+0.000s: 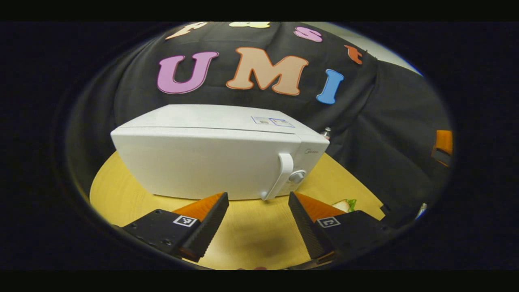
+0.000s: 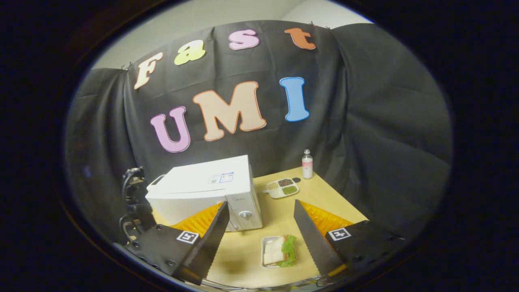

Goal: Open the microwave oven with the left hand, put the food in, and close the microwave oven.

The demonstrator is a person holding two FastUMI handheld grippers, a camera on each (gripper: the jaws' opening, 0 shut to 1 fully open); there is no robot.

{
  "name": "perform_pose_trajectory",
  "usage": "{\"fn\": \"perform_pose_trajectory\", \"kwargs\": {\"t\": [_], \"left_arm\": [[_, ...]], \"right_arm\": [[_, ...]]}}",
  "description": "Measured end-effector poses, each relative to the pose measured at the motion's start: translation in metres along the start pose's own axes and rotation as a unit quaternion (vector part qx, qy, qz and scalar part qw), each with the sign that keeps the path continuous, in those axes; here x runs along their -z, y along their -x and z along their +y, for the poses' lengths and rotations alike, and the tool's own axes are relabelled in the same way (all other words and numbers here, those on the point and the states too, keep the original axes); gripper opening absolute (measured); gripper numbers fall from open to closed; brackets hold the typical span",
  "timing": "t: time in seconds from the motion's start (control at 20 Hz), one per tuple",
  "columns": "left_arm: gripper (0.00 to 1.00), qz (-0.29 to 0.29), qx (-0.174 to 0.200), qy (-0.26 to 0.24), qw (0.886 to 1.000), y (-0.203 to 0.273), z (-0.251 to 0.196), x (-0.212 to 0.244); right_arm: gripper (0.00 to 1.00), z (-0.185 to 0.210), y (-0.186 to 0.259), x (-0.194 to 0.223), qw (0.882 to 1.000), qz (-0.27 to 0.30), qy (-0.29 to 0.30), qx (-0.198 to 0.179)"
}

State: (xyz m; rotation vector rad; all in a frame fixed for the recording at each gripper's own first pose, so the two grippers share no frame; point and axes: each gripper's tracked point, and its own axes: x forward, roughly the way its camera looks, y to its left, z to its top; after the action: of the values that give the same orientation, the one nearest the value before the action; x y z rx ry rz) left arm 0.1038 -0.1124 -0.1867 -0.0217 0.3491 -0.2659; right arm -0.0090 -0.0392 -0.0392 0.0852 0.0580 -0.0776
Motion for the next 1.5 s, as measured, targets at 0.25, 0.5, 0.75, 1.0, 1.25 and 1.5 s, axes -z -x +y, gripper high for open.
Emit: {"fn": "perform_pose_trajectory", "kwargs": {"t": [0.25, 0.5, 0.75, 1.0, 1.25, 1.5], "left_arm": [[0.88, 0.018, 0.025, -0.005, 1.000, -0.035, -0.022, 0.009], [0.82, 0.040, 0.029, -0.009, 0.999, -0.066, -0.030, 0.015], [0.77, 0.054, 0.005, -0.025, 0.998, -0.087, -0.023, 0.017], [0.57, 0.073, 0.016, -0.016, 0.997, -0.100, -0.026, 0.019], [0.34, 0.082, 0.004, 0.002, 0.997, -0.105, -0.020, 0.017], [0.29, 0.072, 0.009, -0.013, 0.997, -0.104, -0.021, 0.017]], "right_arm": [[0.92, -0.010, 0.005, 0.004, 1.000, 0.002, -0.009, 0.017], [0.92, -0.030, 0.007, 0.001, 0.999, 0.000, -0.014, 0.041], [0.92, -0.046, 0.004, -0.005, 0.998, -0.004, -0.017, 0.056], [0.92, -0.051, 0.000, -0.002, 0.998, 0.002, -0.023, 0.061], [0.92, -0.051, -0.003, 0.003, 0.998, 0.010, -0.022, 0.061], [0.92, -0.045, -0.003, 0.007, 0.998, 0.018, -0.024, 0.057]]}}
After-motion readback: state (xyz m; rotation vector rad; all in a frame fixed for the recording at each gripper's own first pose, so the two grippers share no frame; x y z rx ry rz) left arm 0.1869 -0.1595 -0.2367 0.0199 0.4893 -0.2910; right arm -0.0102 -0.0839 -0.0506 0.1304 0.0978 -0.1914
